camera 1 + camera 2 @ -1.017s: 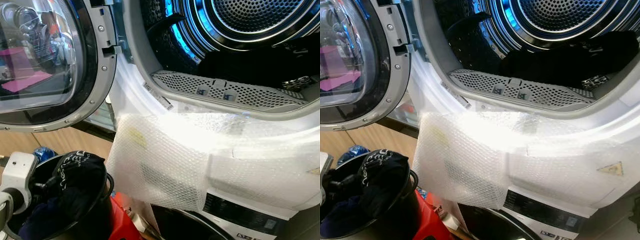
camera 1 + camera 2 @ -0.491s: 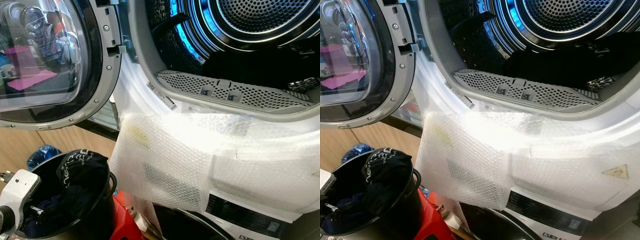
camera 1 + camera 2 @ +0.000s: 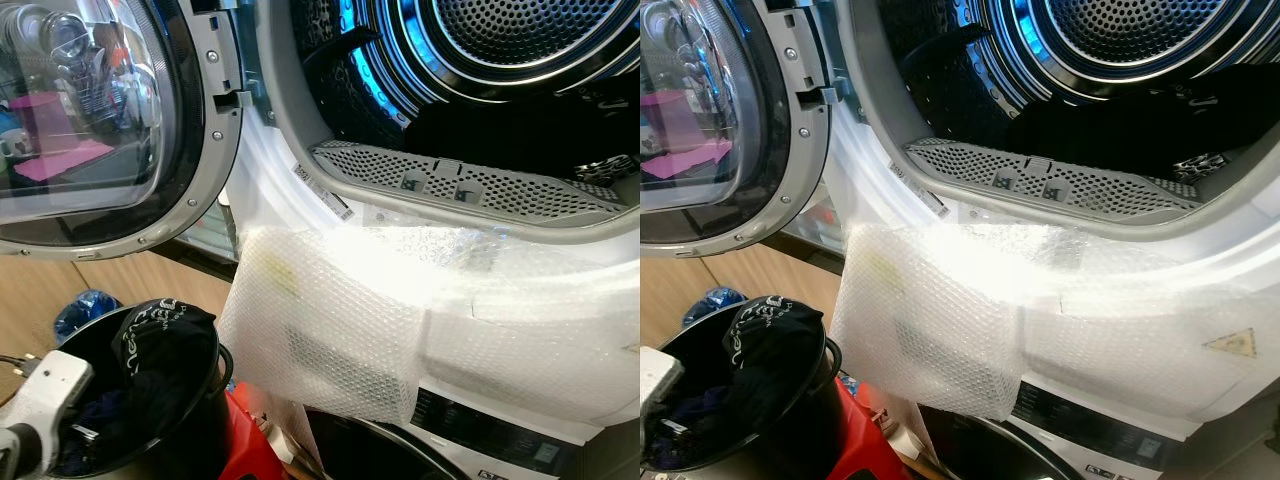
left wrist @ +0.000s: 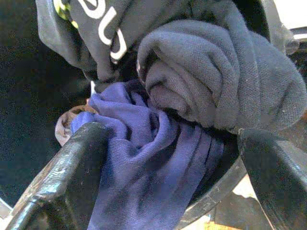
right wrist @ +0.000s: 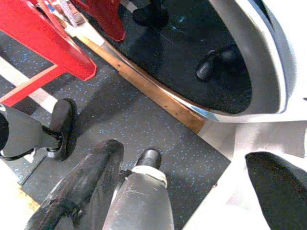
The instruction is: Clothes washing
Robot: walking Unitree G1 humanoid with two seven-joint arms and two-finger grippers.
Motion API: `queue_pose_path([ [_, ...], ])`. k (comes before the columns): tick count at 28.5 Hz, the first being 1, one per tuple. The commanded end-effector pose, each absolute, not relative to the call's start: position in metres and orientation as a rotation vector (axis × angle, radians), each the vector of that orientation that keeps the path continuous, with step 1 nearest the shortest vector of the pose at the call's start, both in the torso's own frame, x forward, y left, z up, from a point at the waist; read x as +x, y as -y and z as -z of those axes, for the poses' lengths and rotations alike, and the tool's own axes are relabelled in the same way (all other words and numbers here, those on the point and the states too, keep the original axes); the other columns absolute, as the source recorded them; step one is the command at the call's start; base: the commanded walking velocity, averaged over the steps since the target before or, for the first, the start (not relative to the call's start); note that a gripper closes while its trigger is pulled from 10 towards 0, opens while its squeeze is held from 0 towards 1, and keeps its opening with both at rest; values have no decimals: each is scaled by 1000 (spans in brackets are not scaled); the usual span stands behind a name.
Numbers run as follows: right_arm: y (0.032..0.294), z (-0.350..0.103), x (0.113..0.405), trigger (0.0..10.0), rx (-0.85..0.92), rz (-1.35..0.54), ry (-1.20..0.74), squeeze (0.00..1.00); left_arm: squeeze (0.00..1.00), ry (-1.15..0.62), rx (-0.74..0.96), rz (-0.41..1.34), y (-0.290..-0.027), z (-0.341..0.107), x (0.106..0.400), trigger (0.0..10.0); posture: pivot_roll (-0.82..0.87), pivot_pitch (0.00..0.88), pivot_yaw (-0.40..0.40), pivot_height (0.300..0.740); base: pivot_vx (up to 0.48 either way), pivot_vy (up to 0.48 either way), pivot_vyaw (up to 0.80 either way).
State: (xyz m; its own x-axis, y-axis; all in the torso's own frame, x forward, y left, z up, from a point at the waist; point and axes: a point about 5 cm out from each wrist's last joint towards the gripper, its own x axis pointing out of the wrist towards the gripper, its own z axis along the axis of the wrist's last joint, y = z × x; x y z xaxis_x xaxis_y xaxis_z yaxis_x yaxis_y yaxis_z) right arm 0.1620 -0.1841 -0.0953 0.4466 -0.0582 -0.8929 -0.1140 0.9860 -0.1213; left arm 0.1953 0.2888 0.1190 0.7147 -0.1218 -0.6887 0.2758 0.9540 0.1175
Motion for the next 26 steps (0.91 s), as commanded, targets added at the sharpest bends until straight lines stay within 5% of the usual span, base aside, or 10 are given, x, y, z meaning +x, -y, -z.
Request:
queue_pose_path([
  [1, 183, 96, 162, 10000, -171, -36, -1115, 0, 992, -784, 307, 155, -299, -120, 193, 10000, 141, 0, 80, 740, 0, 0, 0],
  [2, 183, 96, 162, 10000, -171, -38, -1115, 0, 843, -789, 314, 135, -302, -119, 193, 10000, 141, 0, 80, 740, 0, 0, 0],
  [3, 182, 96, 161, 10000, -171, -39, -1116, 0, 0, -789, 310, 111, -305, -119, 194, 10000, 141, 0, 80, 740, 0, 0, 0],
  [26, 178, 96, 161, 10000, -188, -67, -1116, 0, 0, -842, 376, 48, -307, -101, 191, 10000, 135, 0, 70, 740, 0, 0, 0],
])
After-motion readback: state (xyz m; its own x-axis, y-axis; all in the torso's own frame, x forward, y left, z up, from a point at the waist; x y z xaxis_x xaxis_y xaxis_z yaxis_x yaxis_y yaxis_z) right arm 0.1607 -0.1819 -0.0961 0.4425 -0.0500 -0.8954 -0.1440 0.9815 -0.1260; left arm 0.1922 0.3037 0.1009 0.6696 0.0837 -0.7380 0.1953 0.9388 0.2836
